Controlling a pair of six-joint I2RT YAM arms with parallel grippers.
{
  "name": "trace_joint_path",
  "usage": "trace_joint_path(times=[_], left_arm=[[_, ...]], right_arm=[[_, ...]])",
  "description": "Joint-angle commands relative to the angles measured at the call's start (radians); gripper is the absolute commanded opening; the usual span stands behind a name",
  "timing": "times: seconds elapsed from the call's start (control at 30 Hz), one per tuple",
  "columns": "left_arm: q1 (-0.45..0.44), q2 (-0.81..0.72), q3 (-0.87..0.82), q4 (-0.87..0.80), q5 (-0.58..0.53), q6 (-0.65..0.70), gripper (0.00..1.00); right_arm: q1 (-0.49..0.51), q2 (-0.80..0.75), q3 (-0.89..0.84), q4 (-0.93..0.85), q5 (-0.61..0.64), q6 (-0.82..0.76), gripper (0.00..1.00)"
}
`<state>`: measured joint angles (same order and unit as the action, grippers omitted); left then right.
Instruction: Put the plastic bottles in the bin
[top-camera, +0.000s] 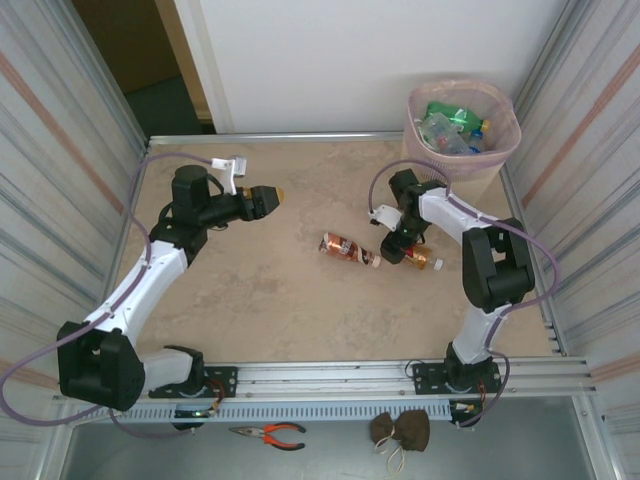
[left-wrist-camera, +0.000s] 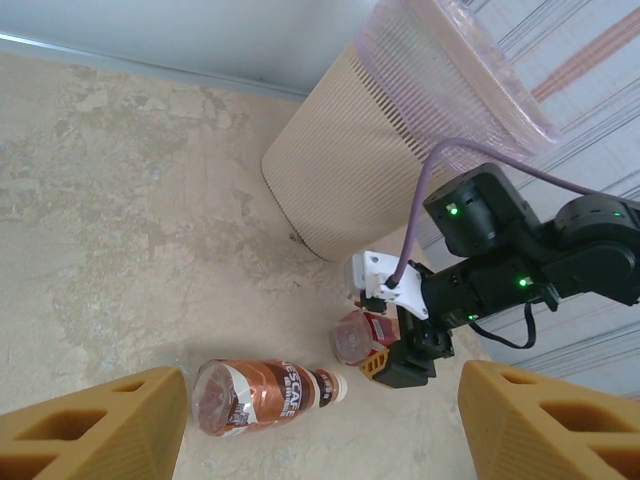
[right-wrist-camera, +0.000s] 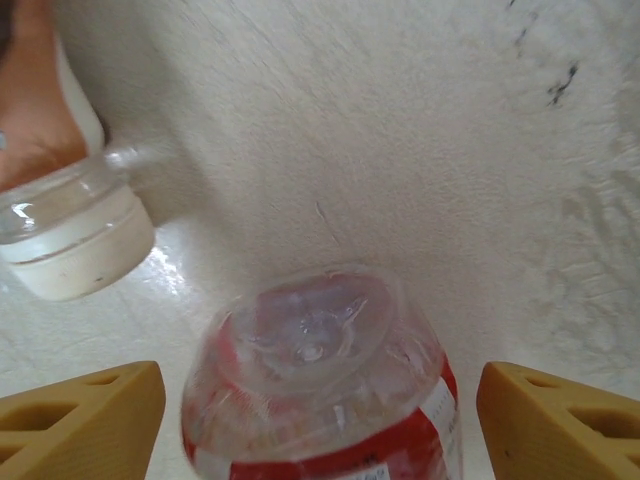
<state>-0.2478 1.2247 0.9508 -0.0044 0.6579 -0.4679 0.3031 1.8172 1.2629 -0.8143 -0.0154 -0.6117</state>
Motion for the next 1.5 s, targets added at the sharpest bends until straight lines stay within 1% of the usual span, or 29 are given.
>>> trace_joint_path(times=[0.0, 0.23, 0.37, 0.5, 0.87, 1.33, 1.47], left_arm=[[0.012, -0.032, -0.014, -0.001, 0.015, 0.017, 0.72], [0.012, -0.029, -0.008, 0.001, 0.019, 0.012, 0.72], [0.012, -0.027, -0.002, 0.001, 0.021, 0.013, 0.72], [0.012, -0.028, 0.002, -0.002, 0.021, 0.015, 0.72], [0.012, -0.021, 0.015, -0.003, 0.027, 0.017, 0.72], [0.014, 0.000, 0.028, 0.012, 0.038, 0.014, 0.72], [0.013, 0.004, 0.028, 0.015, 0.039, 0.010, 0.72]], right_arm=[[-0.011, 0.022, -0.020, 0.007, 0.006, -0.010, 0.77], [-0.030, 0.010, -0.037, 0.008, -0.007, -0.004, 0.64], [-0.031, -0.013, -0.034, -0.001, -0.017, 0.001, 0.58], [-0.039, -0.054, -0.026, -0.014, -0.052, 0.022, 0.58], [-0.115, -0.237, 0.031, -0.041, -0.312, 0.147, 0.58], [-0.222, -0.408, 0.215, -0.087, -0.611, 0.296, 0.58], [-0.277, -0.442, 0.286, -0.044, -0.676, 0.391, 0.57]])
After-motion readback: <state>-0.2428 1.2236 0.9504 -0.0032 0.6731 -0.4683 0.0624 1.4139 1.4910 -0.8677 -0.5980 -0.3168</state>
